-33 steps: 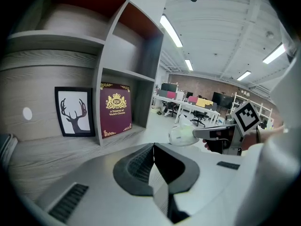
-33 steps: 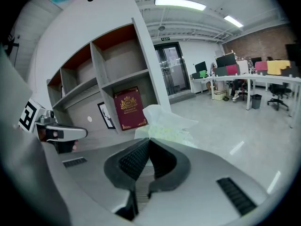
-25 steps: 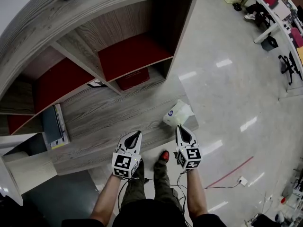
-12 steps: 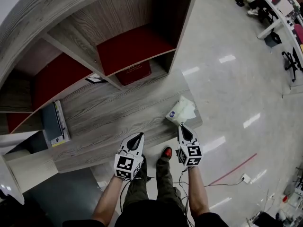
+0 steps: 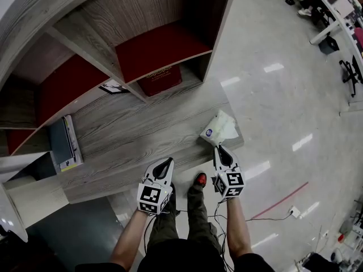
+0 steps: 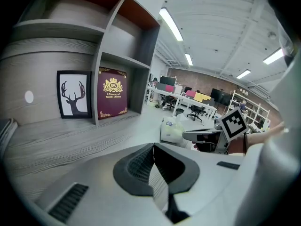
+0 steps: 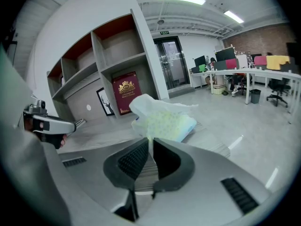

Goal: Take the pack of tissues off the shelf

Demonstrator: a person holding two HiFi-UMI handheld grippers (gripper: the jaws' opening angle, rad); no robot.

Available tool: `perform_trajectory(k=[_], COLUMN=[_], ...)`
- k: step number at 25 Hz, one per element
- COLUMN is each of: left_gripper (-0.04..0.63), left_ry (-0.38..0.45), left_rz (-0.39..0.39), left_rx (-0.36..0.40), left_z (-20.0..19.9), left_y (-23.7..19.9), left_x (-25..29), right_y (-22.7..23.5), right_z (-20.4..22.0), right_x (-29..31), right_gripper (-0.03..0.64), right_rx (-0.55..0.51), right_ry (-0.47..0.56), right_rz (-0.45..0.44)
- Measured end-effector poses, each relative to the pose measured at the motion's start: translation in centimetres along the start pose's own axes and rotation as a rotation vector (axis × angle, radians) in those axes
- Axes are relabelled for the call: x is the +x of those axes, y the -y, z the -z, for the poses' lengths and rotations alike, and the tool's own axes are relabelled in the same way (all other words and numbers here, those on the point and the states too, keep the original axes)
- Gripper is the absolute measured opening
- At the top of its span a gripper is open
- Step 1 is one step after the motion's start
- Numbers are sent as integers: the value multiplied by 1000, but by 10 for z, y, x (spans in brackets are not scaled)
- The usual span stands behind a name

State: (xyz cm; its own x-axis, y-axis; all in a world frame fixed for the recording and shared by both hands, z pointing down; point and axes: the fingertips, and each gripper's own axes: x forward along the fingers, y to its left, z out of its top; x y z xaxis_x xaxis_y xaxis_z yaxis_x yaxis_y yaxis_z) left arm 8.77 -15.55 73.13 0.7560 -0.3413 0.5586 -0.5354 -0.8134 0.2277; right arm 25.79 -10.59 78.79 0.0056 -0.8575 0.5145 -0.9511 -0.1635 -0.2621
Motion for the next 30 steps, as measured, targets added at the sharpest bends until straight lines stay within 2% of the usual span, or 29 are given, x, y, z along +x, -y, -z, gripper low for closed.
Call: perform_trajectory(k=[1, 3, 6, 12, 19, 25, 30], left_gripper=[8, 8, 8, 8, 8, 8, 8], left_ry=[-1, -1, 0, 21, 82, 143, 204], left_rz=[1, 1, 2, 3, 3, 7, 10], left_rx=[-1, -1, 1, 10, 40, 76, 107], left_z=[1, 2, 4, -1, -28, -60, -91], left_y=[1, 2, 5, 14, 30, 47, 65], left_x=[-1, -3, -6, -15, -29, -45, -60], right_y=[-2, -5, -6, -9, -15, -28, -37], right_z=[1, 3, 5, -3, -33, -70, -104], right_x=[-1, -2, -7, -23, -53, -86, -115], right_gripper=[39, 146, 175, 175, 170, 84, 63], right_rx=[5, 13, 11, 5, 10, -49, -75], right_ry=[1, -2, 0, 30, 89, 150, 207], right_rz=[-12, -32, -31, -29, -36, -34, -41])
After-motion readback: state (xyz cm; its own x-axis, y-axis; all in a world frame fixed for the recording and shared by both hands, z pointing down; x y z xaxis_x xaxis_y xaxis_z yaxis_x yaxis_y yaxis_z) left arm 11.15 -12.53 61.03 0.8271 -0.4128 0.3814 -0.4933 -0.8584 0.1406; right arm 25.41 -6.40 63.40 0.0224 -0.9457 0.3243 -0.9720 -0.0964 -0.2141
